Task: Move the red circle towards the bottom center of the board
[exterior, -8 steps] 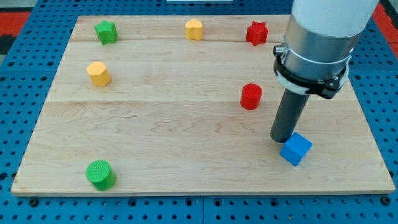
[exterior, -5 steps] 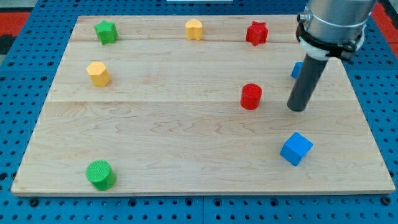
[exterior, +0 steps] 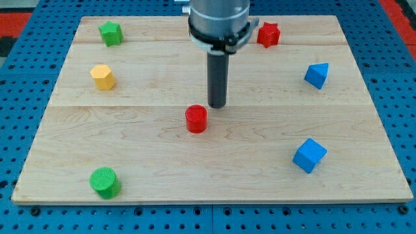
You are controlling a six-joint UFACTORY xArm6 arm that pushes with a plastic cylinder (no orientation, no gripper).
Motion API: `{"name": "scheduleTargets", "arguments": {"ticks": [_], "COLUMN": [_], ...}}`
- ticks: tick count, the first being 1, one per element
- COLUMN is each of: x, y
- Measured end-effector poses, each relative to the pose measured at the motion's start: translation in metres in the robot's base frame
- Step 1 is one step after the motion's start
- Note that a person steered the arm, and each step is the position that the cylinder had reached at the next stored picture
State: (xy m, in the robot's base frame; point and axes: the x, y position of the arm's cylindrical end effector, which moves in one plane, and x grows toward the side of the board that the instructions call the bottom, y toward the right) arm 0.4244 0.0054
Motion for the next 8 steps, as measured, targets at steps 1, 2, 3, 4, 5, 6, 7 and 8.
{"name": "scheduleTargets", "arguments": {"ticks": [1,2,3,4,5,6,7,8], "x": [0.024,0.066,0.090,0.109,0.116,0.163,0.195,0.183], "y": [-0.037,-0.037,-0.011,-0.040,-0.043,-0.065,-0.122,-0.167]}}
